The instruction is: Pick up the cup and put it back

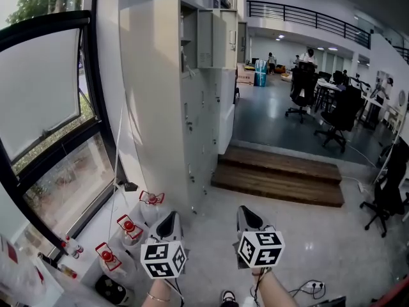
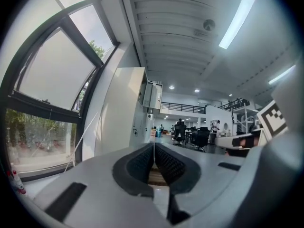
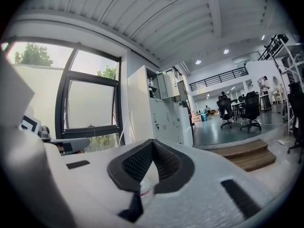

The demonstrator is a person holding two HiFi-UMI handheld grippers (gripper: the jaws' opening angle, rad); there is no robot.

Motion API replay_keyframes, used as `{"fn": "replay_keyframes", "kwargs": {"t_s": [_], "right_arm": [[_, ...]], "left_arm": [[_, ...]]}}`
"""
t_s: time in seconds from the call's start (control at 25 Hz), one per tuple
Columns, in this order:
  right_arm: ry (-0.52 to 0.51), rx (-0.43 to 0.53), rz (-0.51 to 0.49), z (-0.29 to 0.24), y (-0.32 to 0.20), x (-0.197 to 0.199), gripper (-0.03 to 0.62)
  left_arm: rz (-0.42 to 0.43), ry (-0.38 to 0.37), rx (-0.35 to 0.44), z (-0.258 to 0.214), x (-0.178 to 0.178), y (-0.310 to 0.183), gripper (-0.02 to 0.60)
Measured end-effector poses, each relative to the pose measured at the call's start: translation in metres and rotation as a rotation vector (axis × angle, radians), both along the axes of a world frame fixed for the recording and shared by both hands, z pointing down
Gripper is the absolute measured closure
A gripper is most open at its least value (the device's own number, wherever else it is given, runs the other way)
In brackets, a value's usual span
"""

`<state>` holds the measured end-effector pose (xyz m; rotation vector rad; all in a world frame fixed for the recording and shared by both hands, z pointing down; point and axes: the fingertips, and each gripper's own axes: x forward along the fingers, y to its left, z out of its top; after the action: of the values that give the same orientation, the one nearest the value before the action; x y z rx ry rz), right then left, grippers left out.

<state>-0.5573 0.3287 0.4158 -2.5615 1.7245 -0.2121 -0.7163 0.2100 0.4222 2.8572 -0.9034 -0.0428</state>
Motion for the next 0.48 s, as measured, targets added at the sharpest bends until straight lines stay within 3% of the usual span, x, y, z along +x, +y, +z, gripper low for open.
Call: {"fn": "replay_keyframes", "kwargs": {"t_s": [0.24,0.48], "right_arm": [[0.009,0.001,-0.005,-0.002,-0.029,0.043,0.603],[0.016,0.015,-0.037,-0.013,-0.076,0.108,0.603]], "left_arm": [[-0.017,0.001,-0.004,0.001,0.035,-0.033,0.568],[-0.039,0.009,0.009,-0.010,0.098,-0.075,0.568]]}}
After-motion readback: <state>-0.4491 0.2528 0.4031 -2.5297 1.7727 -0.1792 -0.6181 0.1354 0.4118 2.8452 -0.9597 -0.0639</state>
